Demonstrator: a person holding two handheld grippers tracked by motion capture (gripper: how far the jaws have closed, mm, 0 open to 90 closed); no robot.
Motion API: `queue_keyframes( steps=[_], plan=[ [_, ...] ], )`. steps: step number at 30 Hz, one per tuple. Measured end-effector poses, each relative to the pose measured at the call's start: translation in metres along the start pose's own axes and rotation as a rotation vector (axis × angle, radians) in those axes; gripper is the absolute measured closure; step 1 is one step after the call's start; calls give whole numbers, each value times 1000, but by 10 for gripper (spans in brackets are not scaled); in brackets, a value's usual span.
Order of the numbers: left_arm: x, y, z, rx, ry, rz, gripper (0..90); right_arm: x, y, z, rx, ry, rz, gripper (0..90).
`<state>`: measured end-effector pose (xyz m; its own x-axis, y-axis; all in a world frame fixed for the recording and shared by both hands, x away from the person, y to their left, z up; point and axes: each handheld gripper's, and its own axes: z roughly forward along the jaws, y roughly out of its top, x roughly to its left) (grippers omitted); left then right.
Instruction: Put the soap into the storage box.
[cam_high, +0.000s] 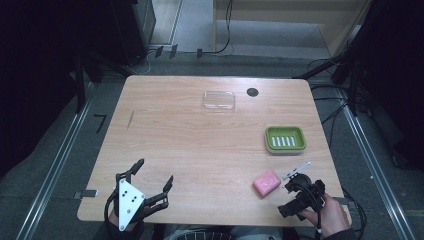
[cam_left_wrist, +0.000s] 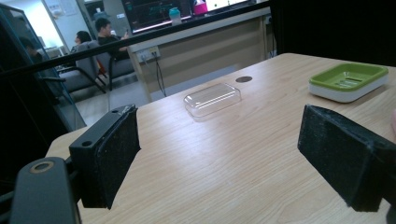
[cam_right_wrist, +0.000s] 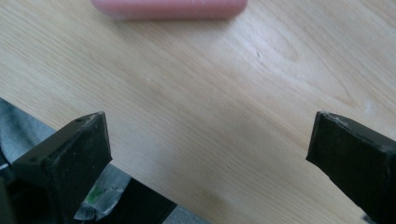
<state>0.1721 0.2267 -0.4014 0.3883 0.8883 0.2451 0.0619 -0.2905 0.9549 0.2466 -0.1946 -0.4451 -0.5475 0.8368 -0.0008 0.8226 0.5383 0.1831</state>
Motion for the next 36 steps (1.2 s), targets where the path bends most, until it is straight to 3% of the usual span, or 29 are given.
queue_keyframes(
  steps=[9,27,36],
  plan=[
    [-2,0,-2,-5,2,16,131,5,14,2,-20,10,-27,0],
    [-1,0,-3,-7,5,8,131,14,48,11,-54,9,-50,0],
    [0,0,-3,-8,5,8,131,20,66,18,-46,1,-77,0]
  ],
)
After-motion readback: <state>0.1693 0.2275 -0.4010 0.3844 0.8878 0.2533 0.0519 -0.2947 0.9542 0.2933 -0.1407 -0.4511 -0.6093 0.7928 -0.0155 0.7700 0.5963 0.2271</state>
